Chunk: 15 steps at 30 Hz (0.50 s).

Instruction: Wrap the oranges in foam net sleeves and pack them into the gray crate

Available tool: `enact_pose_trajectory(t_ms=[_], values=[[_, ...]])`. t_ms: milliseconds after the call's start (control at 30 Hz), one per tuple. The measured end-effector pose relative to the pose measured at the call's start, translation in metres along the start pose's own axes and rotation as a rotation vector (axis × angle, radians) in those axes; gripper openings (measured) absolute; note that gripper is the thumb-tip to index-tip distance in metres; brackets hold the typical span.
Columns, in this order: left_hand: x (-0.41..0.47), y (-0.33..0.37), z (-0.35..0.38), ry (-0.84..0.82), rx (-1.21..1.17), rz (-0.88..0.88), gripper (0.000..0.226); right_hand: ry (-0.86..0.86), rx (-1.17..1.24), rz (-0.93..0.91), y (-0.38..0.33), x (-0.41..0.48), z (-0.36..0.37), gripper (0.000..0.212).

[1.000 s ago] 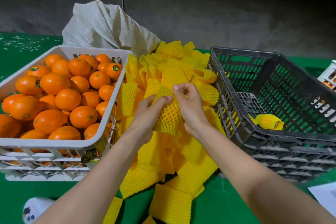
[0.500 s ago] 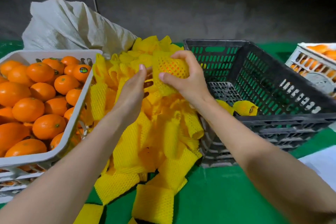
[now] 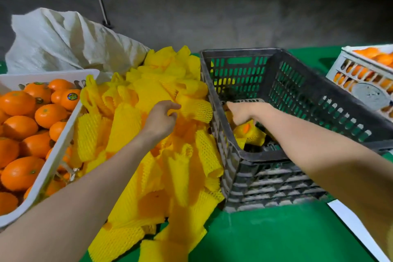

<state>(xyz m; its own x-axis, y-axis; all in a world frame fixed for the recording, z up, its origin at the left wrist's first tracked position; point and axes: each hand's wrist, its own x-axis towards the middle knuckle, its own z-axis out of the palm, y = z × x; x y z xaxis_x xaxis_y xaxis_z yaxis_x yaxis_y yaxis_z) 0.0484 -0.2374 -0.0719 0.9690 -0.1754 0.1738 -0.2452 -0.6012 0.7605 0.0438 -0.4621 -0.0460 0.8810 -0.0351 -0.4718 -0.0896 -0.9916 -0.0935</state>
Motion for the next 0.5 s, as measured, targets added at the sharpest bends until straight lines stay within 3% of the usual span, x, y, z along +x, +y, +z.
enact_pose_trajectory(t_ms=[33,100,167,200,300,367,500], values=[[0.006,0.001,0.003,-0.020,0.065,0.046,0.032,-0.059,0.023,-0.013,-0.002,0.002,0.005,0.060],[0.016,0.003,0.010,-0.086,0.182,0.102,0.036,-0.150,0.011,-0.041,-0.002,0.005,0.011,0.019],[0.027,0.003,0.016,-0.176,0.294,0.088,0.040,-0.218,-0.051,-0.074,-0.001,0.007,0.012,0.042],[0.031,0.001,0.019,-0.228,0.337,0.070,0.042,-0.234,-0.051,-0.088,-0.002,0.005,0.012,0.042],[0.035,-0.007,0.028,-0.346,0.449,0.033,0.041,-0.249,-0.029,-0.069,0.000,0.007,0.011,0.026],[0.032,-0.012,0.031,-0.332,0.468,0.008,0.042,-0.232,-0.033,-0.073,-0.001,0.004,0.007,0.030],[0.017,-0.013,0.023,-0.236,0.255,0.009,0.040,0.033,-0.029,-0.076,-0.004,-0.005,-0.006,0.010]])
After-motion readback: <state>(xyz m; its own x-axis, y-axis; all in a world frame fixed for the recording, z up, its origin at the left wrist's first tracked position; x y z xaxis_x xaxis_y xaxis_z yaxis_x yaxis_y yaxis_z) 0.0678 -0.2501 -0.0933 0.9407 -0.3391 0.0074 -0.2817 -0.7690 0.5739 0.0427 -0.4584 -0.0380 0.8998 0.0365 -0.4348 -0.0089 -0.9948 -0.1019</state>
